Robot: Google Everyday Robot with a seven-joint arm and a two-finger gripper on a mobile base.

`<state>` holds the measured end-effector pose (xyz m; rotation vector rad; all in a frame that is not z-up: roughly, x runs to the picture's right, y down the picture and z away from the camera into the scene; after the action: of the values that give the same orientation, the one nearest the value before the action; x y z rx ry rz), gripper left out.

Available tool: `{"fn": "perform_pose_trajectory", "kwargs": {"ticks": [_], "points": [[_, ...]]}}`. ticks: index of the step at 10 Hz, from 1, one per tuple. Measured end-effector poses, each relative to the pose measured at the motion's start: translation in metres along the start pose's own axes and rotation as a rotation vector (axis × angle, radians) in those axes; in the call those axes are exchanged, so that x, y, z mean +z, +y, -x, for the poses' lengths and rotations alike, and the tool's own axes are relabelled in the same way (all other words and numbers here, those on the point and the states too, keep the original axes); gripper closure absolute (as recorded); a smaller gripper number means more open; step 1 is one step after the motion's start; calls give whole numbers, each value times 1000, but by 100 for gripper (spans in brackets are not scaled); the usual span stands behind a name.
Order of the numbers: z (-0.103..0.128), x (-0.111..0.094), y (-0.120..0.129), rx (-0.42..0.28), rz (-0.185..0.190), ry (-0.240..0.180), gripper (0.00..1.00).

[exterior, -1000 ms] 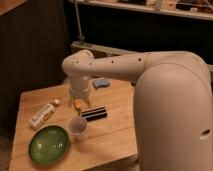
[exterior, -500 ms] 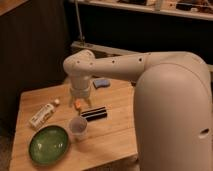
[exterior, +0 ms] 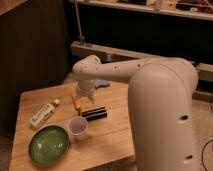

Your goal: Place the pepper in the ceramic bowl

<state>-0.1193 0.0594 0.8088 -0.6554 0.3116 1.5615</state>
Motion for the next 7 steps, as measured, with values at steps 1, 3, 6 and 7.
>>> {"fn": "perform_pose_trajectory", "kwargs": {"ticks": [1,3,6,7], "points": [[0,-3,-4,-27,25,-45,35],[-2,-27,-8,-80,72,-125,35],[0,-90,6,-167,107,-199,35],[3,-111,14,-208,107,-212,35]]}}
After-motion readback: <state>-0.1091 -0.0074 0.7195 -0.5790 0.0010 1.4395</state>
